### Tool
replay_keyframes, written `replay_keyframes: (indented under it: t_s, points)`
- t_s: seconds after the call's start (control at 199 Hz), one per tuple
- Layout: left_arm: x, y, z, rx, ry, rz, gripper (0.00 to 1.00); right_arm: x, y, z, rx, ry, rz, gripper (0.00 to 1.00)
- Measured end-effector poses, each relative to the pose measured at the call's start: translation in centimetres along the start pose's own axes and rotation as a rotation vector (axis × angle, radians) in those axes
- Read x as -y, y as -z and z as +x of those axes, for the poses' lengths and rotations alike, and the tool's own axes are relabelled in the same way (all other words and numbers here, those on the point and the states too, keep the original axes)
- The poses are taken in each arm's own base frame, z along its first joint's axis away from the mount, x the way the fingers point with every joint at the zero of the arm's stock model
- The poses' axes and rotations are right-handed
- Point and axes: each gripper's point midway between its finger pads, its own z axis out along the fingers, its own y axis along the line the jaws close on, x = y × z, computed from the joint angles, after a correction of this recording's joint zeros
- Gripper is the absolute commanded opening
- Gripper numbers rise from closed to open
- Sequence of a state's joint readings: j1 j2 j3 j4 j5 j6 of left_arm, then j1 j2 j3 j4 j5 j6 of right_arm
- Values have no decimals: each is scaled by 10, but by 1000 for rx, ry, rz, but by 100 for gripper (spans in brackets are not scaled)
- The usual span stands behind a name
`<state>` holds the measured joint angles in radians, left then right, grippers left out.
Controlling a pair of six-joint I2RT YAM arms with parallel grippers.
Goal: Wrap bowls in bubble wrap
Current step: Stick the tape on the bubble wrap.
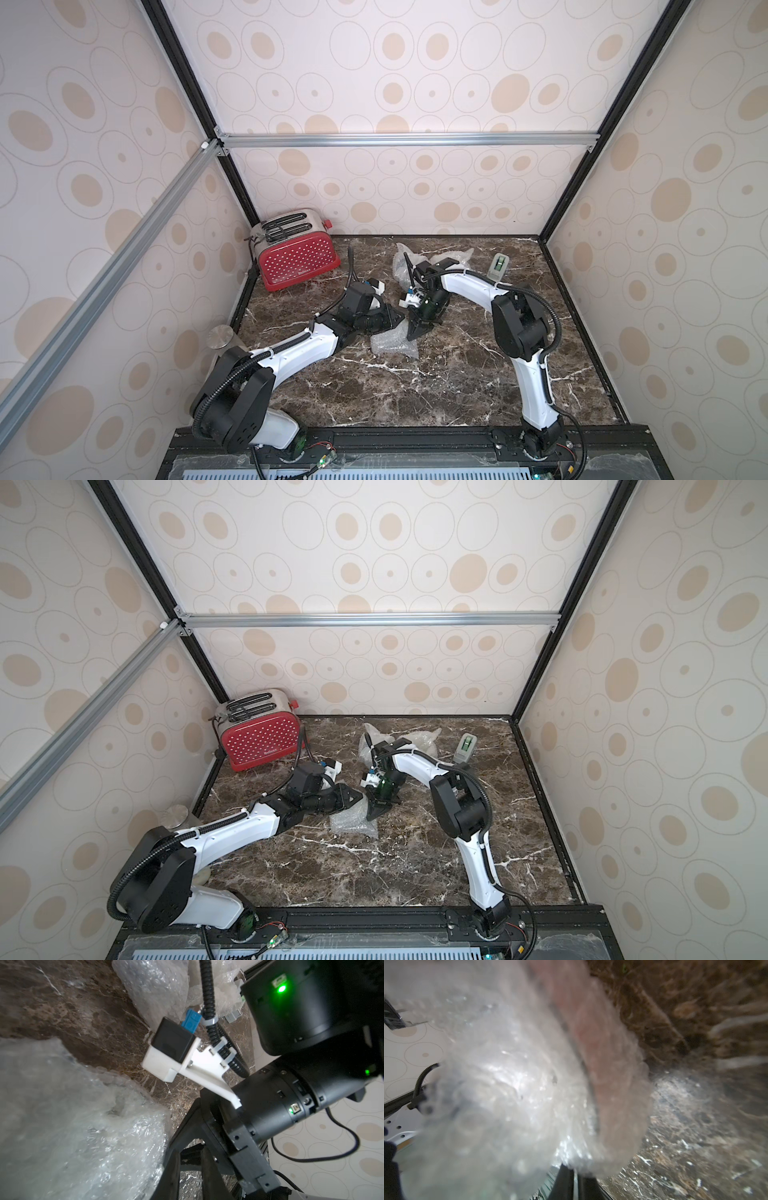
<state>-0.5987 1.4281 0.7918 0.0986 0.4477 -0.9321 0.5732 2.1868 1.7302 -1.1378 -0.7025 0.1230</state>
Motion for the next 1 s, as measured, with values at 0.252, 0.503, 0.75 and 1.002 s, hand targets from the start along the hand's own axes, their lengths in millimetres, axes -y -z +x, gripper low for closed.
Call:
replay_keyframes:
  t_s: [0.252,0.503,0.75,1.002]
  points:
    - [2,-7,1,-9,20,22,19,0,0,0,0,0,0,10]
    - [-8,-17,5,-25,43,5,17,0,0,0,0,0,0,10]
    - [-29,-24,19,-35,71,-10,14,0,0,0,-1,0,0,10]
    - [-56,-31,35,-41,103,-49,12,0,0,0,-2,-2,1,10]
